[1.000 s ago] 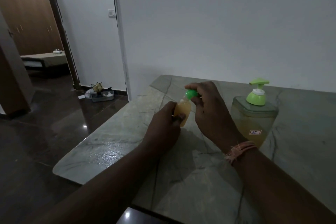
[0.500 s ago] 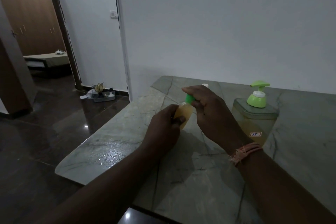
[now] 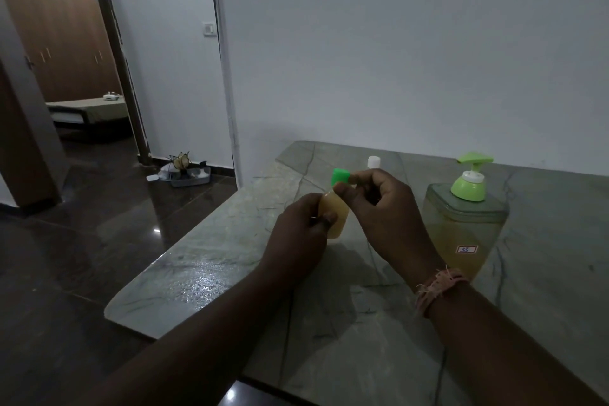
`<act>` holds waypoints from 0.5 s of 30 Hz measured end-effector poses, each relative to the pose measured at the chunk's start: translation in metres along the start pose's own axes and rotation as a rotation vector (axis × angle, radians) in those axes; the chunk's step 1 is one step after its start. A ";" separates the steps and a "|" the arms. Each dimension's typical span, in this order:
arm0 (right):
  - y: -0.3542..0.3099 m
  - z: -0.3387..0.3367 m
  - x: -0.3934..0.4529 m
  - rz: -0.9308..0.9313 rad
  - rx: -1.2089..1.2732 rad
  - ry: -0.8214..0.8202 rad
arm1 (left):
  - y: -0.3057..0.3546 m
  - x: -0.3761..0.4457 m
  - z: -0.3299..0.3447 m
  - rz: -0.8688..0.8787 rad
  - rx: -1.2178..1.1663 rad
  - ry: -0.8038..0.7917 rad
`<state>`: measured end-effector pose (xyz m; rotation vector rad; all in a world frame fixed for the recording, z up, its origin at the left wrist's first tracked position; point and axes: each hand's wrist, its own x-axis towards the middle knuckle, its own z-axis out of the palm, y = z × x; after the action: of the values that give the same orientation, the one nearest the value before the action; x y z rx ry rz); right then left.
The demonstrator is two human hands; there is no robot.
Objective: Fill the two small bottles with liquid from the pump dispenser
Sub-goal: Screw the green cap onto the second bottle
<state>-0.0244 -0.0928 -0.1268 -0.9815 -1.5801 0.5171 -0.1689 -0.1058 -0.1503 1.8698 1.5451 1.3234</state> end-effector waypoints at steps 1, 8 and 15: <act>0.000 0.000 0.000 0.002 0.009 0.015 | 0.001 0.000 -0.001 0.001 -0.008 -0.002; 0.000 0.000 0.003 0.108 0.216 -0.125 | 0.004 -0.004 0.000 0.038 -0.077 -0.082; 0.003 0.000 0.002 0.159 0.218 0.023 | 0.001 -0.005 0.003 0.063 -0.008 -0.055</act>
<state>-0.0229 -0.0897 -0.1283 -0.9469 -1.3985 0.7689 -0.1662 -0.1095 -0.1529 1.9485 1.4630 1.2916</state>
